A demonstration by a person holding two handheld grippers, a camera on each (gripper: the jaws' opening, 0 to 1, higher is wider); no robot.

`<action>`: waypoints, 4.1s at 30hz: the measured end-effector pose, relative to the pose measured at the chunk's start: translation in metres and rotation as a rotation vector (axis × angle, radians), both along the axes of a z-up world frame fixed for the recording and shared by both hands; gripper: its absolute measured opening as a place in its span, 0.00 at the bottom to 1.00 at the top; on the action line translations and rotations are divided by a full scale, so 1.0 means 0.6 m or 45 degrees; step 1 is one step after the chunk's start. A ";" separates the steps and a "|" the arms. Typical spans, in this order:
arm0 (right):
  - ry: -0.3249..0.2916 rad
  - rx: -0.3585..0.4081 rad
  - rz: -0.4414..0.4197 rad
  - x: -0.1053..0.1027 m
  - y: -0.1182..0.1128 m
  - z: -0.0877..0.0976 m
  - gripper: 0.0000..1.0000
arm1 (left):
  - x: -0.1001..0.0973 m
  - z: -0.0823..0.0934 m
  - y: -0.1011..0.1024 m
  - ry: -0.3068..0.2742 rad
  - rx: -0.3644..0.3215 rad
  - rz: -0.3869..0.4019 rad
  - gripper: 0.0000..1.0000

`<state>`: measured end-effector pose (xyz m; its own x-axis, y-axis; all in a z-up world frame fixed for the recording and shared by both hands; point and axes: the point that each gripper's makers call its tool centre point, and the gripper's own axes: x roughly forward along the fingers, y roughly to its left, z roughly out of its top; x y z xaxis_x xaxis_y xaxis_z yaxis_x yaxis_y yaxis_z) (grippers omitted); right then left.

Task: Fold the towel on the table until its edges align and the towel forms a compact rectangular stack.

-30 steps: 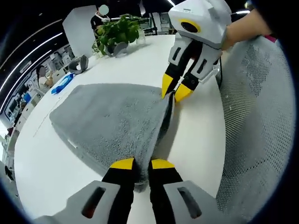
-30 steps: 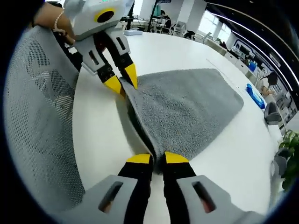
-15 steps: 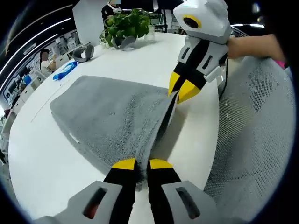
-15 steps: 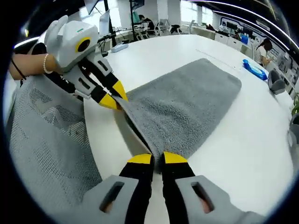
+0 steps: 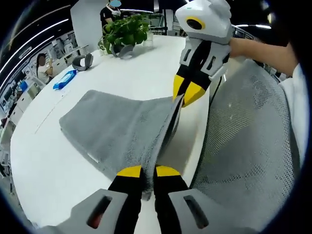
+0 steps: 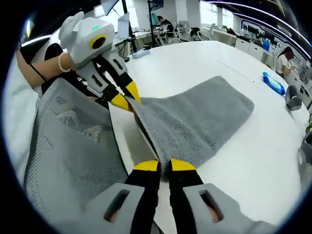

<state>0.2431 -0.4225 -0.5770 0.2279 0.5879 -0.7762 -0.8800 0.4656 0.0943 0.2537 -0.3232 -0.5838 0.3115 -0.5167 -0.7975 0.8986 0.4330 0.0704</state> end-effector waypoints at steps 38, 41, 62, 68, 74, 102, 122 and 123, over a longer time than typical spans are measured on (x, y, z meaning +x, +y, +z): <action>-0.082 -0.072 0.155 0.008 -0.001 0.145 0.04 | 0.018 0.157 0.000 -0.081 -0.038 -0.030 0.08; -0.122 -0.088 0.151 0.040 -0.001 0.152 0.04 | 0.045 0.163 -0.002 -0.116 -0.021 -0.029 0.08; -0.182 -0.174 0.003 0.221 -0.011 0.110 0.04 | 0.224 0.106 -0.011 -0.146 0.038 0.108 0.08; -0.171 -0.206 -0.044 0.266 -0.007 0.063 0.04 | 0.254 0.060 -0.004 -0.095 0.020 0.201 0.08; -0.203 -0.272 -0.087 0.300 -0.001 0.003 0.05 | 0.276 0.006 0.003 -0.061 0.041 0.293 0.08; 0.001 -0.276 -0.229 0.353 -0.001 -0.117 0.05 | 0.326 -0.102 0.007 0.161 0.004 0.484 0.08; -0.213 -0.026 -0.438 0.352 -0.033 -0.006 0.23 | 0.322 -0.002 0.044 -0.059 -0.239 0.656 0.27; -0.217 -0.017 -0.429 0.342 -0.032 0.001 0.22 | 0.314 0.003 0.044 -0.056 -0.254 0.660 0.27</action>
<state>0.4481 -0.4416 -0.5765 0.5332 0.4482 -0.7175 -0.6800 0.7316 -0.0483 0.4423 -0.2969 -0.5823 0.5960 -0.4266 -0.6803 0.5624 0.8265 -0.0256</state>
